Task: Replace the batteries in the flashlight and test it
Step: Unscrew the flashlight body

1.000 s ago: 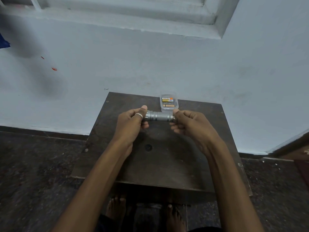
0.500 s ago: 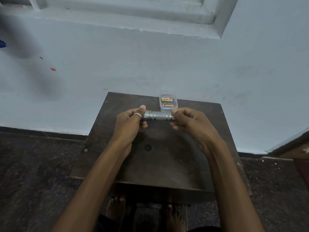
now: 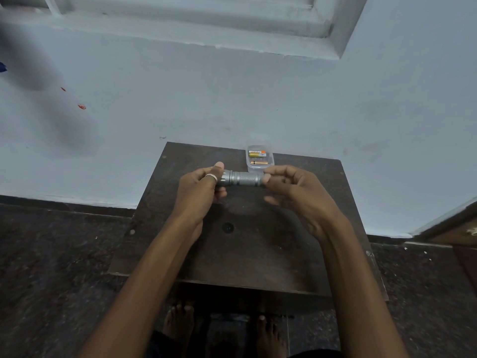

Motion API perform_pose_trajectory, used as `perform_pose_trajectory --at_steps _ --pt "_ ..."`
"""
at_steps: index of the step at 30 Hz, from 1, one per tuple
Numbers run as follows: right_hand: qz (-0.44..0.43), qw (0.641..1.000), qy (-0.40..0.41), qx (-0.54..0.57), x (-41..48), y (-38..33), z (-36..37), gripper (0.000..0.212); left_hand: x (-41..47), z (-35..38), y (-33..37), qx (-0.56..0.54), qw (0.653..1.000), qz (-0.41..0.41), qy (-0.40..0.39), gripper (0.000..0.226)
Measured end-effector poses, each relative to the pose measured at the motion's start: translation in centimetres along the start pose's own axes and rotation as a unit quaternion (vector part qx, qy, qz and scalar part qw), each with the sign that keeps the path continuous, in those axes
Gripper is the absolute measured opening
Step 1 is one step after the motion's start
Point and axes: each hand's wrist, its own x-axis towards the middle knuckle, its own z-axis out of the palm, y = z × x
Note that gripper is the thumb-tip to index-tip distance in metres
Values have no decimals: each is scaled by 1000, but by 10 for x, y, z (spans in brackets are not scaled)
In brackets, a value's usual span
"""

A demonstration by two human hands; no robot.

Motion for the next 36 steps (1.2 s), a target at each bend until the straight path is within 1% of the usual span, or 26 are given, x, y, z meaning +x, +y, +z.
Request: perform_pose_trajectory --at_steps 2,4,6,8,9,11,13,15,17,20,22,23,25,26,28,30,36 --pt "24 999 12 -38 1 1 3 25 0 0 -1 -1 1000 1 -1 22" --pt "24 997 18 -68 1 0 5 32 0 0 -1 -1 1000 3 -1 22" --pt "4 997 15 -75 2 2 3 25 0 0 -1 -1 1000 4 -1 23" --pt "-14 998 9 -55 0 0 1 8 1 0 -1 -3 1000 2 2 22" --pt "-24 999 5 -41 1 1 0 7 1 -1 -1 -5 1000 1 4 21" --pt "-46 998 4 -35 1 0 0 23 2 -1 -1 -7 1000 0 5 21" --pt "-61 997 8 -42 0 -2 1 28 2 -1 -1 -9 1000 -1 5 21" --pt "-52 998 9 -14 -1 -3 2 23 2 0 -1 -12 1000 -2 5 21" --pt "-31 999 21 -6 -1 -3 5 12 1 1 0 -13 1000 -2 5 20" --pt "-1 998 35 -59 1 -3 8 31 0 2 0 -10 1000 -1 4 21" --pt "-3 997 32 -72 2 -1 7 32 0 2 0 -7 1000 2 3 21" --pt "-10 997 30 -68 1 -2 7 28 0 2 0 -7 1000 2 5 21" --pt "-37 998 25 -52 0 -2 4 11 0 2 1 -8 1000 0 9 20" --pt "-51 997 22 -47 0 -2 3 10 0 2 1 -8 1000 -1 10 20" --pt "-72 995 20 -64 0 -3 1 24 0 0 1 -10 1000 -2 9 20" --pt "-77 994 20 -73 0 -3 0 32 0 1 1 -10 1000 0 6 20" --pt "-40 998 23 -40 4 3 -7 29 0 0 2 -28 1000 -9 9 21"
